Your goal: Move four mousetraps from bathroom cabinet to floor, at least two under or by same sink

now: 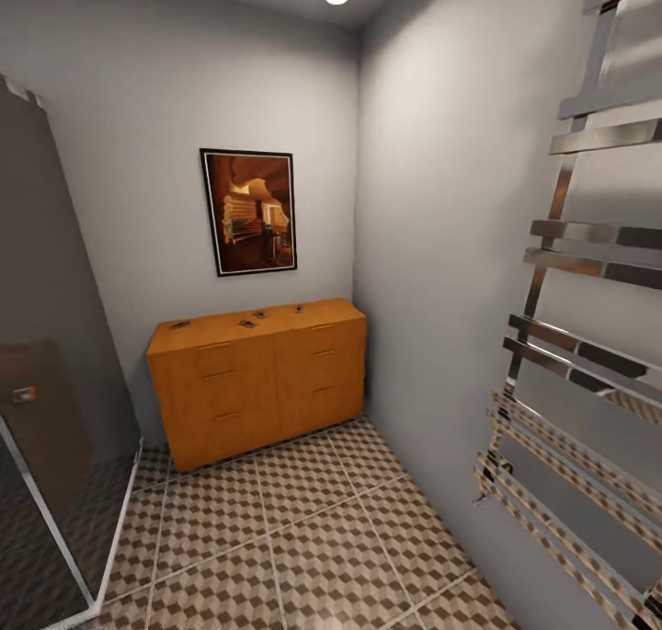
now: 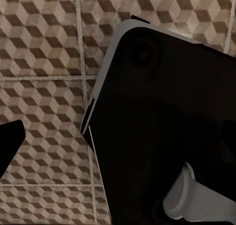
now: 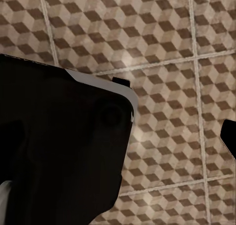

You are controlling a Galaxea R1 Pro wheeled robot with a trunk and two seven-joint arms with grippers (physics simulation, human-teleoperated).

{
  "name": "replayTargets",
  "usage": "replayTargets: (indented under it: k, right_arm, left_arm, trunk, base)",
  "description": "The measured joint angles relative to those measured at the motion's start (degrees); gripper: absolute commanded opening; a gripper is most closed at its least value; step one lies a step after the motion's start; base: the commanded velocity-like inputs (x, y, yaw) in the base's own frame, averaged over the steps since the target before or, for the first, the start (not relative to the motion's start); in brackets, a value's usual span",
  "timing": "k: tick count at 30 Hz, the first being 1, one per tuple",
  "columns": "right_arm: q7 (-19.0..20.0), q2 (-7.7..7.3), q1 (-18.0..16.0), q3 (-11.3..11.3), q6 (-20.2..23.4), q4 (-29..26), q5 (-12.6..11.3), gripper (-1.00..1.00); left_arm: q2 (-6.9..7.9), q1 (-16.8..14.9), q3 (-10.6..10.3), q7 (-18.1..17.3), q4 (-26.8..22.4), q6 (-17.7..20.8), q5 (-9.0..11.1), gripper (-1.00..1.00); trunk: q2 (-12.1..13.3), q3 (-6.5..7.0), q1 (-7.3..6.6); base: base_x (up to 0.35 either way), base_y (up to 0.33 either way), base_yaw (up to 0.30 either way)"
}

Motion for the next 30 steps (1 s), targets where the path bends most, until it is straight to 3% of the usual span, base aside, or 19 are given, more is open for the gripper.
replayTargets:
  k: [30]
  right_arm:
    - [0.0,0.02,0.0,0.07,0.0,0.0,0.01,1.0]
  left_arm:
    - [0.0,0.0,0.0,0.0,0.0,0.0,0.02,1.0]
  trunk:
    - [0.0,0.0,0.0]
  base:
    - [0.0,0.0,0.293]
